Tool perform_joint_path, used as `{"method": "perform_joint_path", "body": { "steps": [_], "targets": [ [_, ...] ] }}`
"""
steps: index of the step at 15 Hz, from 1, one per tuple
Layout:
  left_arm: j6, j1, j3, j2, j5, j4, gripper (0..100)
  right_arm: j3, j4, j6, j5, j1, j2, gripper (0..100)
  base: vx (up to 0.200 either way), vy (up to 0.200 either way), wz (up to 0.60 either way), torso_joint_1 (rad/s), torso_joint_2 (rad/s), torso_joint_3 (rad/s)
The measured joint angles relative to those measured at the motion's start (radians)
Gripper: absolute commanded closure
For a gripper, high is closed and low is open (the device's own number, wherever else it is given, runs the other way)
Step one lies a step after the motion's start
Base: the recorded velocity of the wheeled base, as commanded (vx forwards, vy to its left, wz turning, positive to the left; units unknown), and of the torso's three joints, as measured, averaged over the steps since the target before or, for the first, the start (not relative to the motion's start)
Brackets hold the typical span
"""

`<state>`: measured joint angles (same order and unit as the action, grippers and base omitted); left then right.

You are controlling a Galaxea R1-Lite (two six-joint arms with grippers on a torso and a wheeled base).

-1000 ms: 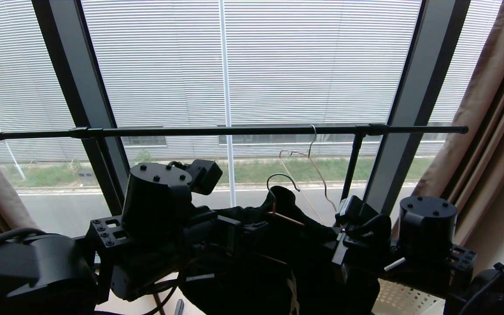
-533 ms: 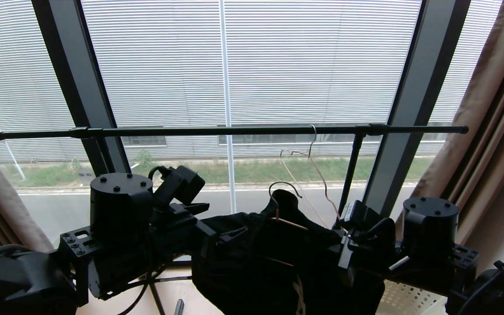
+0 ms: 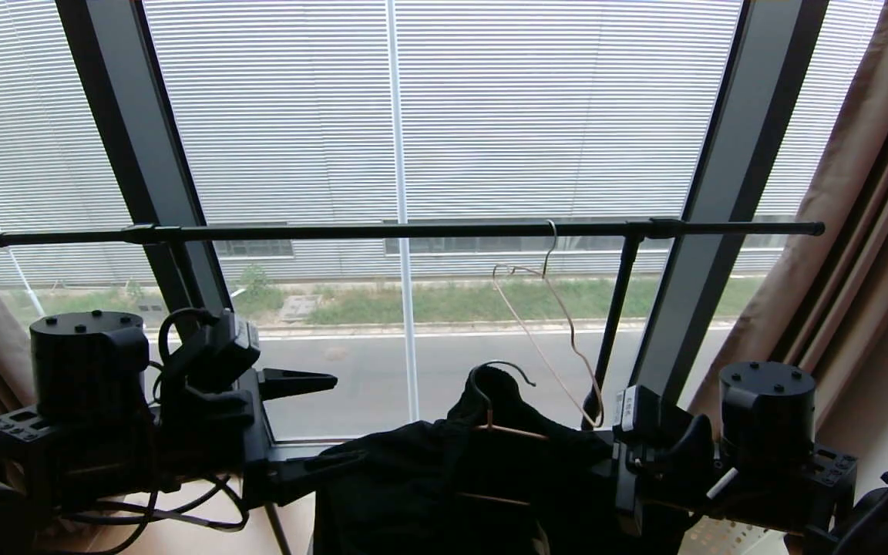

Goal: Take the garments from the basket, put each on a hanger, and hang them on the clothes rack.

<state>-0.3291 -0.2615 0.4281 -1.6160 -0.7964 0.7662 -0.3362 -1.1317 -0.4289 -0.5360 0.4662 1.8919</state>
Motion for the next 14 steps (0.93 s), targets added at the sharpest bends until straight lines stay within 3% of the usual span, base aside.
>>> {"method": "perform_joint_path", "body": {
  "steps": [3, 14],
  "targets": [
    [-0.019, 0.021, -0.034, -0.001, -0.031, 0.001, 0, 0.013, 0.000, -0.003, -0.017, 0.014, -0.002, 100, 0.000, 0.000, 0.00, 0.000, 0.00, 0.000],
    [-0.019, -0.114, -0.070, -0.090, -0.031, 0.005, 0, 0.042, 0.001, -0.001, -0.041, 0.098, -0.031, 100, 0.000, 0.000, 0.00, 0.000, 0.00, 0.000]
  ]
}}
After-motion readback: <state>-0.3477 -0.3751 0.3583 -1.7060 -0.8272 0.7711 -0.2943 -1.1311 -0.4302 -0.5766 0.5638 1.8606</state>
